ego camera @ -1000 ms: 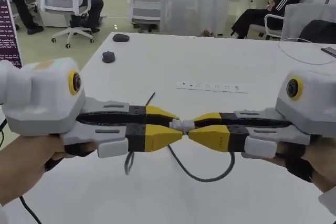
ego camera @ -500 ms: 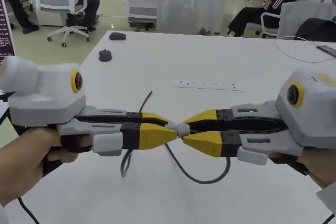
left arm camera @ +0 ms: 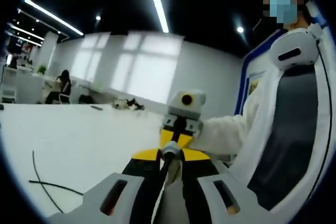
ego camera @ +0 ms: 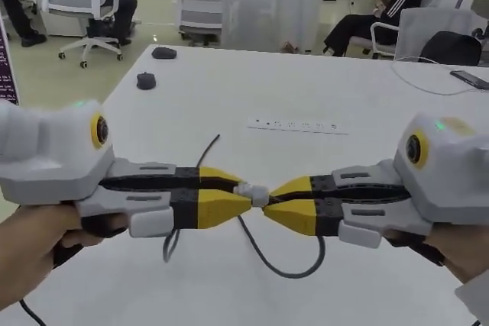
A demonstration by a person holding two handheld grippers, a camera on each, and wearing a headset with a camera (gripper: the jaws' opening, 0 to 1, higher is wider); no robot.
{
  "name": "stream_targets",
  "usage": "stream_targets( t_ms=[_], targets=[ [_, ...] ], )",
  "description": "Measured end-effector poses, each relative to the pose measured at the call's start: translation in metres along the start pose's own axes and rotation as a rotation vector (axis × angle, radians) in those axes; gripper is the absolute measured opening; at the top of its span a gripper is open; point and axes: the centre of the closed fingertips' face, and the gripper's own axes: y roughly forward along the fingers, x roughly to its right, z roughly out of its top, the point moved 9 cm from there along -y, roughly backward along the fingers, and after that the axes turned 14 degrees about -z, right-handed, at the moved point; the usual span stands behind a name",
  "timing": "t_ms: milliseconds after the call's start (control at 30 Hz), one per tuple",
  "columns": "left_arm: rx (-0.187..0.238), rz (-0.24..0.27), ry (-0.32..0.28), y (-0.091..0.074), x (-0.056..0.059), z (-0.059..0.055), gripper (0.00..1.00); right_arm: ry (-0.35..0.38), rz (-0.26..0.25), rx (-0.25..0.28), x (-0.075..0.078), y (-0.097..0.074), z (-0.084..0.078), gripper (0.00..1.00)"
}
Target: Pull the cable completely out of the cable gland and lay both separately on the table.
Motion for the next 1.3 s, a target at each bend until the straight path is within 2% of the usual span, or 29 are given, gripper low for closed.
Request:
stream_targets(
  t_ms=[133,200,300,500,600,667,833,1000,1200,1300],
  targets=[
    [0.018,-0.002,0.043,0.001,0.001,0.001,0.17,-0.011,-0.015,0.024,-0.001,-0.004,0.003,0.01],
    [0.026,-0.022,0.042,0.004,0.0,0.0,0.21,0.002,-0.02,0.048,-0.001,-0.005,0.005,0.01],
    [0.032,-0.038,0.059,0.013,-0.001,-0.002,0.28,0.0,-0.018,0.046,-0.001,-0.004,0.007,0.01],
    [0.048,-0.063,0.056,0.019,-0.004,-0.002,0.18,-0.013,-0.023,0.042,-0.001,-0.004,0.009,0.02],
    [0.052,-0.061,0.094,0.019,-0.002,-0.001,0.17,-0.003,-0.023,0.044,0.001,-0.005,0.01,0.02],
    [0.073,-0.056,0.076,0.017,-0.003,0.0,0.17,-0.01,-0.022,0.039,0.001,-0.003,0.012,0.02],
    [0.082,-0.033,0.092,0.013,-0.002,-0.001,0.16,-0.026,-0.02,0.017,0.002,0.005,0.011,0.02],
    [0.09,0.002,0.087,0.004,-0.003,-0.004,0.16,-0.029,-0.022,-0.002,0.004,0.005,0.006,0.02],
    [0.078,0.022,0.084,-0.001,-0.004,-0.007,0.16,-0.066,-0.046,-0.062,0.008,-0.001,-0.008,0.02],
    [0.07,0.031,0.085,-0.002,-0.005,-0.01,0.16,-0.068,-0.075,-0.116,0.011,-0.007,-0.021,0.02]
  ],
)
